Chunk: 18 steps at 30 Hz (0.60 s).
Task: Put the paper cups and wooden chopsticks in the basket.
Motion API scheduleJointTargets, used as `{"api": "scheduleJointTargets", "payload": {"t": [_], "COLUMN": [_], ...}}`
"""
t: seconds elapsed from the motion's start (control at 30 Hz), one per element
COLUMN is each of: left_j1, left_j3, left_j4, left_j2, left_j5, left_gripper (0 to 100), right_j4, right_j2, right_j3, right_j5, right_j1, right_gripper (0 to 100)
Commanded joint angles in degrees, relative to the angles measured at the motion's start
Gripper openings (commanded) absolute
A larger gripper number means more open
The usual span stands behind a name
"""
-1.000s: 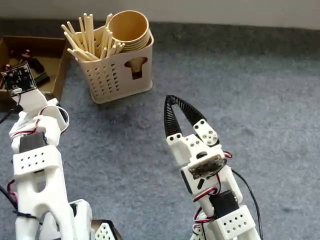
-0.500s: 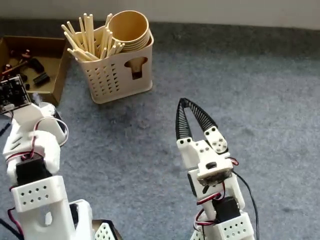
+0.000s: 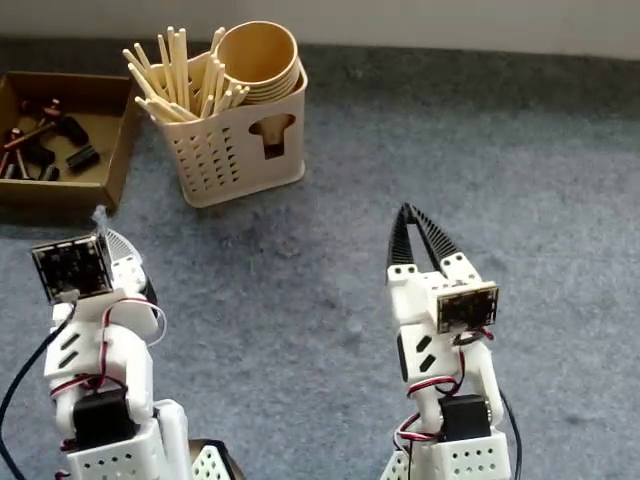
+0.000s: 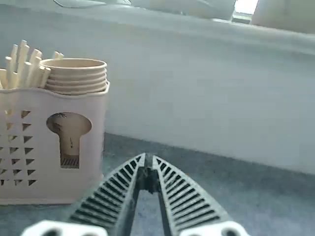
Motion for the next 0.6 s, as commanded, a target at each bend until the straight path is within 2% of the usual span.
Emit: {"api": "scheduleJointTargets", "payload": {"t": [0.0, 0.23, 0.43, 0.57], "left_j1": [1.5, 2.1, 9.5, 11.7], "left_j3": [4.4, 8.9, 16.6, 18.4], "left_j4": [0.4, 0.2, 0.2, 0.4], "left_j2": [-7.0, -4.7, -4.7, -4.7], "left_j5": [-2.6, -2.9, -3.0, -3.1], "left_gripper": [0, 0, 0, 0], "right_j4": [7.2, 24.0, 35.9, 44.4], "right_j2": [-0.8, -0.8, -0.8, -0.8], "right_j3": [6.8, 6.8, 6.6, 6.6], "right_j5": [-2.9, -4.2, -10.4, -14.2], "right_j1": [3.0, 3.9, 4.0, 4.0], "right_gripper": [0.6, 0.6, 0.5, 0.5]}}
